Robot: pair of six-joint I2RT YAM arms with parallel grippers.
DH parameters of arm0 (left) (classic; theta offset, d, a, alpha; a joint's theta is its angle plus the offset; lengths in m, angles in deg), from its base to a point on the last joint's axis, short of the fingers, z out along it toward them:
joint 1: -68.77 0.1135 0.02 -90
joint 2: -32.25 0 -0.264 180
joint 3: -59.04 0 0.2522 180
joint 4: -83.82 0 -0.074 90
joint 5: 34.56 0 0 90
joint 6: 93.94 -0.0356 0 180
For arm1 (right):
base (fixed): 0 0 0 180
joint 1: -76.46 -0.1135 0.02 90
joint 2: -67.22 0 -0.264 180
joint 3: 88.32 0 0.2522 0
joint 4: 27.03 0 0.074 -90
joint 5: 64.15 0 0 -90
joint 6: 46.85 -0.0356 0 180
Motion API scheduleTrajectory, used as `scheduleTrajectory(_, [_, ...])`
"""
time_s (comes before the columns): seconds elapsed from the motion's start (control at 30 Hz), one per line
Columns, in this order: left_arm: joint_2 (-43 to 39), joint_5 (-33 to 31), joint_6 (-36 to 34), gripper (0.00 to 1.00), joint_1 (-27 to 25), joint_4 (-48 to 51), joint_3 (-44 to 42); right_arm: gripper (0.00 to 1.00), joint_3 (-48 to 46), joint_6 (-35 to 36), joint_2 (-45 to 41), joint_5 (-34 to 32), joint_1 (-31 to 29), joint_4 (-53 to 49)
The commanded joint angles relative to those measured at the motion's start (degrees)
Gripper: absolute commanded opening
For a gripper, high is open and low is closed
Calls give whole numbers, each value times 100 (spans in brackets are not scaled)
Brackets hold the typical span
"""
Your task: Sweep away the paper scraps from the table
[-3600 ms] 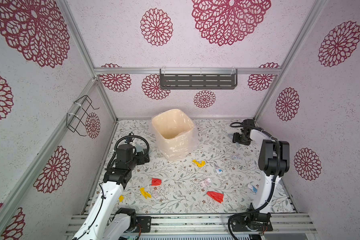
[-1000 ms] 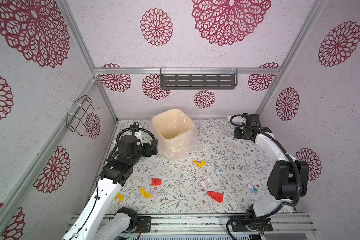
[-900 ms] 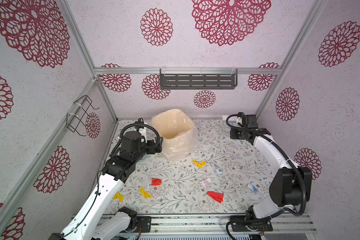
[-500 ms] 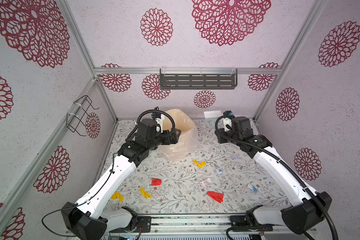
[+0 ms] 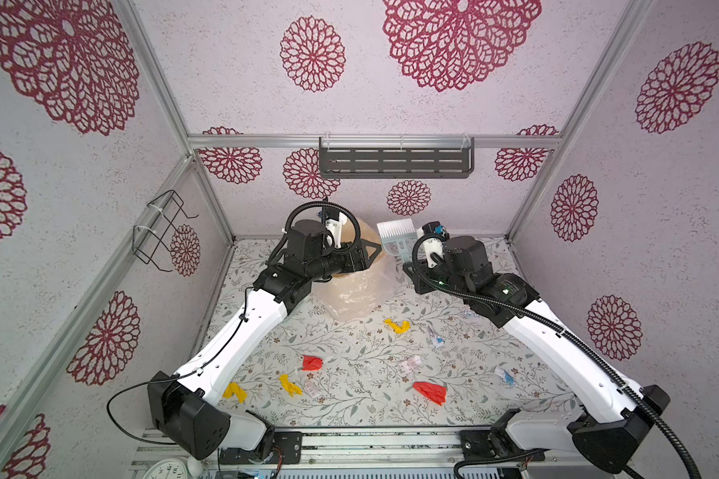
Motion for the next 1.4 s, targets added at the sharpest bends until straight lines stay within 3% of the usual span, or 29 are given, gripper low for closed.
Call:
scheduleTrajectory(0.0, [120, 200, 187, 71, -58, -404, 153, 12, 327, -42, 117, -159, -193, 134])
scheduleTrajectory(0.23, [266, 288, 260, 56, -81, -443, 315, 13, 564, 23, 315, -297, -497, 97])
scheduleTrajectory(0.67, [246, 109, 408, 5, -110, -473, 240, 16, 697, 119, 412, -439, -641, 33])
scheduleTrajectory(0.77, [150, -27, 515, 0, -96, -662, 108, 26, 670, 120, 332, -434, -641, 80])
scheduleTrajectory(0.9, [-94, -210, 816, 0, -93, -1380, -305, 57, 321, 27, -43, -276, -561, 533])
scheduleTrajectory(0.97, [-205, -265, 1027, 0, -94, -1867, -551, 70, -61, -221, -307, 194, -357, 987])
scheduleTrajectory(1.07, [-307, -357, 1244, 0, -103, -2435, -843, 78, -819, -973, -684, 1300, 221, 1995])
scheduleTrajectory(1.2, [-464, -559, 1590, 0, -113, -3275, -1292, 81, -1987, -2156, -1071, 2314, 803, 3609])
scheduleTrajectory(1.37, [-444, -756, 1887, 0, -180, -4121, -1642, 82, -3046, -3574, -1174, 2951, 1085, 5778])
